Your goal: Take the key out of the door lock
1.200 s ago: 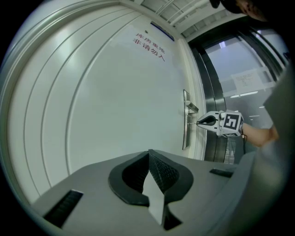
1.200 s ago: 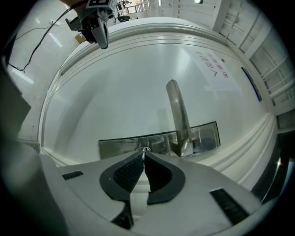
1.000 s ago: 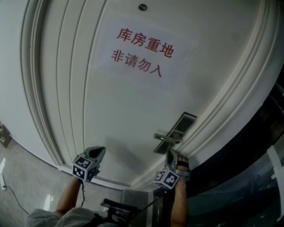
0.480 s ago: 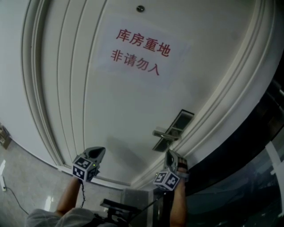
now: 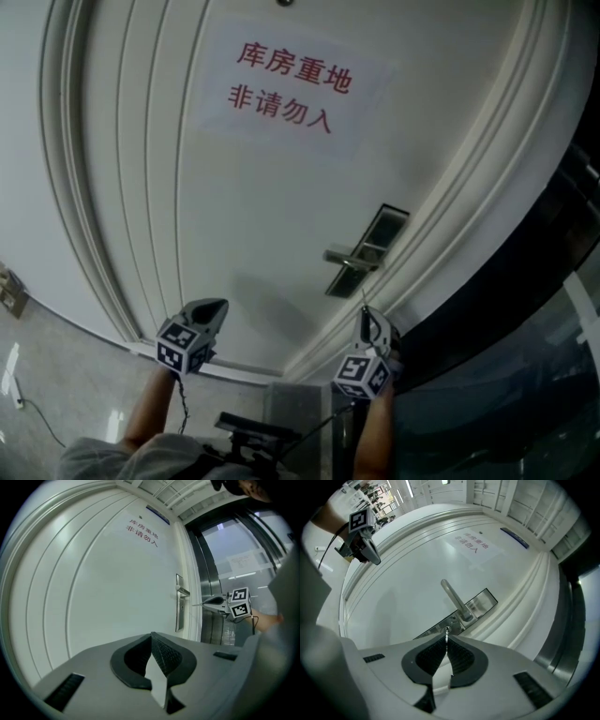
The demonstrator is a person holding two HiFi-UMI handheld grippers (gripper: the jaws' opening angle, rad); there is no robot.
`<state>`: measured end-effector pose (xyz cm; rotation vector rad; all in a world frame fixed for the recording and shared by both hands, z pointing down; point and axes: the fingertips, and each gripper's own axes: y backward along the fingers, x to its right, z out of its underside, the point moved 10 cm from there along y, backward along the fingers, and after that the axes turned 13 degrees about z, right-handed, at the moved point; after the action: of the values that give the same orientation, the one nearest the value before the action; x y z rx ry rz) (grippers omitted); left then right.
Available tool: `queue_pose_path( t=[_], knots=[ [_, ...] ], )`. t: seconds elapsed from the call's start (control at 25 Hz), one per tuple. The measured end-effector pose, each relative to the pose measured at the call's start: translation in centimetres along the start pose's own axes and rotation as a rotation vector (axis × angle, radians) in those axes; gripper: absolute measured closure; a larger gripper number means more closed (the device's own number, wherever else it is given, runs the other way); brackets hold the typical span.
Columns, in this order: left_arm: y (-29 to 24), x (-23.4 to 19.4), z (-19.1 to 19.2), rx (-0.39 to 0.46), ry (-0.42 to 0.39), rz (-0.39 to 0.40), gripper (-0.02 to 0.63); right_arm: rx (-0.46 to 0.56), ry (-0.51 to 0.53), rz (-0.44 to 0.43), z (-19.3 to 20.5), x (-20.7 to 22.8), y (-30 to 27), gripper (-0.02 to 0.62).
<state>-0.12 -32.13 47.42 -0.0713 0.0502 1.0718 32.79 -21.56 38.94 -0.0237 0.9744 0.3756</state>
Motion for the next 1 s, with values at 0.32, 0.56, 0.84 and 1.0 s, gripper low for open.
queue_pose_path(
  t=[0.32, 0.56, 0.84, 1.0],
  knots=[
    [2.0, 1.4, 0.1, -0.008, -0.012, 0.027, 0.614, -0.054, -0.196, 0.047, -0.3, -0.3, 4.4, 0.574],
    [4.0, 2.4, 0.3, -0.01, -0.028, 0.038, 0.614, -0.096, -0.33, 0.061, 0.2, -1.6, 7.7, 0.574],
    [4.9, 4.2, 0.0, -0.006, -0.052, 0.074, 0.614, -0.132, -0.513, 0.088, 0.2, -2.2, 11.7, 0.574],
    [5.5, 5.5, 0.0, -0.005, -0.068, 0.097, 0.614, -0.159, -0.594, 0.095, 0.6, -2.6, 14.4, 0.574]
  ],
)
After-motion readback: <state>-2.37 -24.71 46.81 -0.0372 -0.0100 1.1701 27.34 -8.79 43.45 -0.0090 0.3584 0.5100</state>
